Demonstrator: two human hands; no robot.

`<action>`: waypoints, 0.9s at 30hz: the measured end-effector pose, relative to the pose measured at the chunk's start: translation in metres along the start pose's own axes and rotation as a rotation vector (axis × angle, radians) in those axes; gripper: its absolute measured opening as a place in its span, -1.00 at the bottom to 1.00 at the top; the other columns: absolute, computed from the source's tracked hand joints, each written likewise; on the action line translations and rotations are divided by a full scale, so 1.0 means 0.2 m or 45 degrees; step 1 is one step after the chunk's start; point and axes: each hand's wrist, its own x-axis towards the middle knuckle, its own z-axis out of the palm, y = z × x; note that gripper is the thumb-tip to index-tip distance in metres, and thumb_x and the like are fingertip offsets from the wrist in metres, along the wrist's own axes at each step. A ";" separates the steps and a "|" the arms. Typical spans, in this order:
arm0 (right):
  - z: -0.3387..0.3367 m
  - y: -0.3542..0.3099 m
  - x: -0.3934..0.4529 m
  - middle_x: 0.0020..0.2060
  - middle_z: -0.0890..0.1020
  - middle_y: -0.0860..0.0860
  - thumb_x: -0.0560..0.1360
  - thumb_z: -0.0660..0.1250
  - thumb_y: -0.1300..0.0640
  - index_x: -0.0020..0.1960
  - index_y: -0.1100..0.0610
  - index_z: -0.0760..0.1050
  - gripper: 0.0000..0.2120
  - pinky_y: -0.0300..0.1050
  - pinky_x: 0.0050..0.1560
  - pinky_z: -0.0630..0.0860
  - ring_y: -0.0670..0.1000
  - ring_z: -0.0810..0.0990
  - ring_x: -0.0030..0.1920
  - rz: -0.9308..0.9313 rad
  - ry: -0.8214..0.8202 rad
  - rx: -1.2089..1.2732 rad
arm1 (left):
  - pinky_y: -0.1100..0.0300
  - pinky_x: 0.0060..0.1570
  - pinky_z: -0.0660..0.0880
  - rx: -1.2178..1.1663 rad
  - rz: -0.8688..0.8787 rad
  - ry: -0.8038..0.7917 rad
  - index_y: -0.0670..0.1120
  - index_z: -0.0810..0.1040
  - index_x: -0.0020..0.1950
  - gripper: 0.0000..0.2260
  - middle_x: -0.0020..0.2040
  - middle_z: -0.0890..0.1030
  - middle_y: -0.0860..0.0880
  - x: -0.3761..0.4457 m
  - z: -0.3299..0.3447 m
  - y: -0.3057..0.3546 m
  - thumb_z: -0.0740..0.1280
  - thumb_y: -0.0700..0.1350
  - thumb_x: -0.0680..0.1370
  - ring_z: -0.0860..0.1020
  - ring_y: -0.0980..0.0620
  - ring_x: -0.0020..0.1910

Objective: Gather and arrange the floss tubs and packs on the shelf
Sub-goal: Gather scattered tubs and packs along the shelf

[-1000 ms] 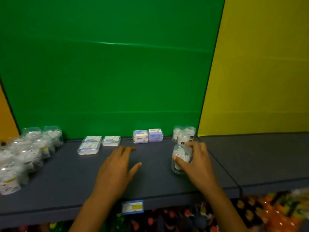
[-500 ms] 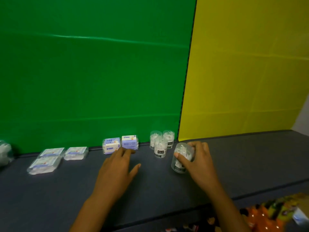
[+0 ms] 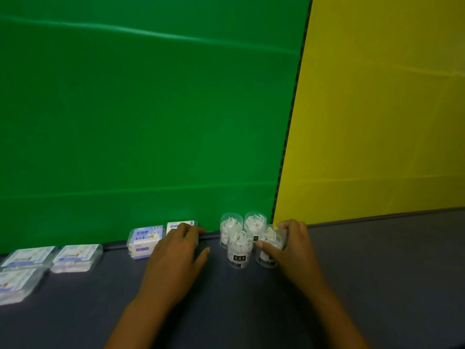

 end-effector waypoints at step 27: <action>-0.34 -0.24 -0.18 0.21 0.47 -0.03 0.51 0.25 -0.27 0.36 0.03 0.34 -0.46 -0.08 0.14 0.43 0.02 0.42 0.22 -0.606 -0.166 -0.356 | 0.08 0.08 0.46 0.267 -0.192 0.091 0.06 0.34 0.38 -0.58 0.26 0.47 0.01 -0.36 -0.37 0.21 0.24 0.15 0.55 0.46 -0.02 0.21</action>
